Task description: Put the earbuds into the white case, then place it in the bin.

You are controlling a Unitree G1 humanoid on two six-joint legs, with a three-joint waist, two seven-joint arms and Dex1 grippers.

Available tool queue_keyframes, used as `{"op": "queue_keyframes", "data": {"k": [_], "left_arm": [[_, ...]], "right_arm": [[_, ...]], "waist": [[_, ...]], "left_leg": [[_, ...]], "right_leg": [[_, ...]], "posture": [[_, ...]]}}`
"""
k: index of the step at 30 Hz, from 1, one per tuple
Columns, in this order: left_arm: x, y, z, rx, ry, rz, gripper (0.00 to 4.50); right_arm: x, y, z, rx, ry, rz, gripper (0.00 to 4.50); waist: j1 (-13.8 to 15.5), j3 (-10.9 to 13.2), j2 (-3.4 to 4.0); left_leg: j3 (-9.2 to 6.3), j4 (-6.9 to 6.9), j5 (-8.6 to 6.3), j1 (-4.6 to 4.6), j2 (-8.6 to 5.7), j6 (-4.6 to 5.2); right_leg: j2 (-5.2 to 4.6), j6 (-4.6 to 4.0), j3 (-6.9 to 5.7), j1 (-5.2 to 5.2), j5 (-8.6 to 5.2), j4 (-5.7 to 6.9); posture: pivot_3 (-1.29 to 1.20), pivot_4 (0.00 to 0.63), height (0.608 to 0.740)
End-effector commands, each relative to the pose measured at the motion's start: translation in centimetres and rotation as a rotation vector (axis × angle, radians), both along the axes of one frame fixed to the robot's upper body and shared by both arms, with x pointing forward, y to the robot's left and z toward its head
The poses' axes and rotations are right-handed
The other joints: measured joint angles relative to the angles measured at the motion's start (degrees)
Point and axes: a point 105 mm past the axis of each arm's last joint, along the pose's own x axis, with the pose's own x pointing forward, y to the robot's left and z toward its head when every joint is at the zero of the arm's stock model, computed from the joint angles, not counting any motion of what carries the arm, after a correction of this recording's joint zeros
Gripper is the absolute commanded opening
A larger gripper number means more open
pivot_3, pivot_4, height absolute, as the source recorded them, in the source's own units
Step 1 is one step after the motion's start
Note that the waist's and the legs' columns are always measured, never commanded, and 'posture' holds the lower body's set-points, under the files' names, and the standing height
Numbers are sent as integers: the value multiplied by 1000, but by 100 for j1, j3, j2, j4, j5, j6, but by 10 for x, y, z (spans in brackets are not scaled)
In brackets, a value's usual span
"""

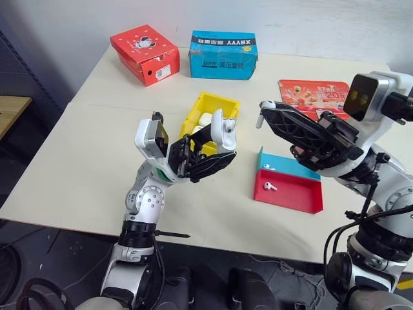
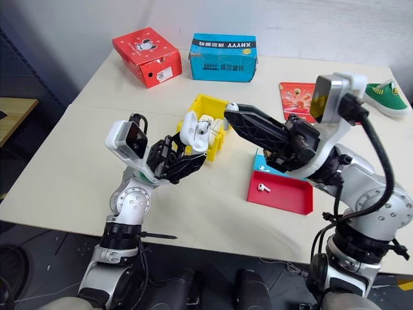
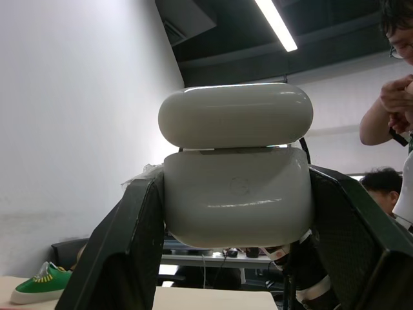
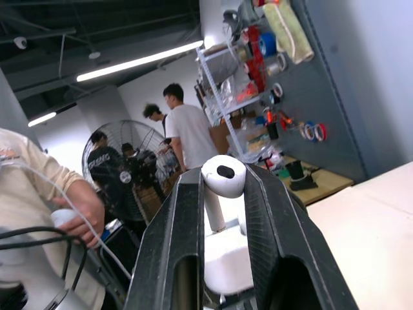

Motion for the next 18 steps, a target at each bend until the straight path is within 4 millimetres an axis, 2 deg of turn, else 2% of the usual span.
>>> {"op": "queue_keyframes", "data": {"k": [1,18], "left_arm": [[-4,-1,9,-6,-53,-3,2805],[-2,-6,10,-13,-60,11,2805]], "right_arm": [[-9,6,5,12,-49,13,536],[-5,23,-17,-40,-50,18,536]], "waist": [[0,0,0],[3,0,0]], "left_leg": [[0,0,0,0,0,0],[-1,0,-1,-1,1,3]], "right_leg": [[0,0,0,0,0,0],[-1,0,1,0,0,-4]], "posture": [[0,150,740],[0,150,740]]}}
